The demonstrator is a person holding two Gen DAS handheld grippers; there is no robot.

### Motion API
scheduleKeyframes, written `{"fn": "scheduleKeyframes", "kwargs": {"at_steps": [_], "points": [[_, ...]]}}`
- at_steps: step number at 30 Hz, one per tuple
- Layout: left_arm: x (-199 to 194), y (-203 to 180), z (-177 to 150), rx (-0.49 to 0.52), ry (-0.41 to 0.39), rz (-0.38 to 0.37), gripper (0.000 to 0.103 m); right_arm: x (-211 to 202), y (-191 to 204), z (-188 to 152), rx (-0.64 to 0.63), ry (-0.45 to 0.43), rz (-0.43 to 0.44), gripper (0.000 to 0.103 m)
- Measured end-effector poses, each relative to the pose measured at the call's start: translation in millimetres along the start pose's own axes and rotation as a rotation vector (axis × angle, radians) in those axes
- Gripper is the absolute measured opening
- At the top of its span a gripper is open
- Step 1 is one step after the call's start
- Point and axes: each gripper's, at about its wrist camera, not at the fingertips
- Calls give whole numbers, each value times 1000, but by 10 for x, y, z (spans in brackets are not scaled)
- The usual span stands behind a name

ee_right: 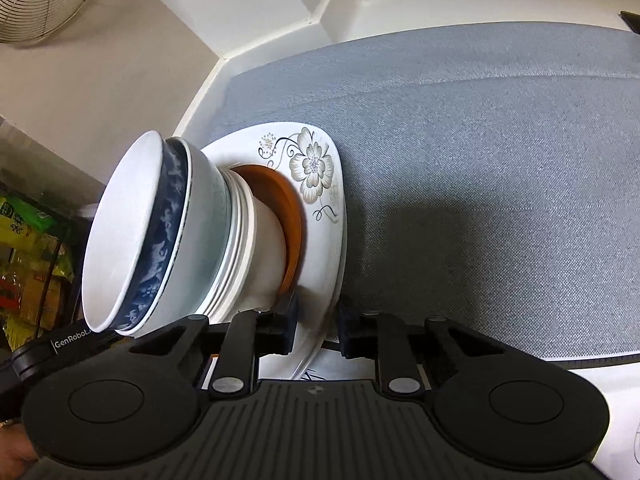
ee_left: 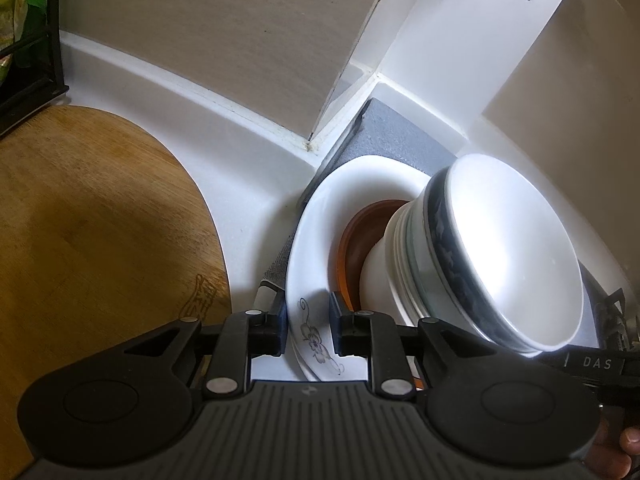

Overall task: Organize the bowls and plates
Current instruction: 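Settle the bowl stack on the plates and open both grippers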

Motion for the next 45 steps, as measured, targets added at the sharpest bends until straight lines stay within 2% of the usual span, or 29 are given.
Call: {"fn": "scheduleKeyframes", "kwargs": {"at_steps": [5,13,27,32,35,37,38,42,43,45], "points": [[25,-151,-49,13,-3,13,23,-95,-45,-28,-9,-13,-16,19],[117,-507,-123,31,9,16,23,-304,-332,-72,5,-29,-20,17],[406,-1453,-380,110,45,-14,23,-860,-1184,-246,64,-53,-59,16],[472,-1678,-481,132,51,-21,24,-1017,-1445,-329,84,-62,-69,15],[489,-1775,-534,151,45,-5,24,-1062,-1532,-359,87,-62,-68,15],[472,-1841,-586,176,30,32,25,-1068,-1555,-374,81,-60,-60,16],[458,-1873,-617,189,24,52,27,-1049,-1541,-343,77,-59,-56,16],[352,-1939,-746,189,-12,120,48,-1080,-1512,-375,54,-72,-67,19],[314,-1964,-791,185,-23,134,50,-1093,-1505,-391,47,-84,-79,20],[227,-1985,-875,176,-46,159,56,-1128,-1498,-430,24,-107,-112,28]]}}
Point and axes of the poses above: each gripper's, at about its wrist camera, not at the fingertips, and x roughly the way its jaws point, y to its left, z to its top, and after that the axes turned 15 degrees about y, right-handed
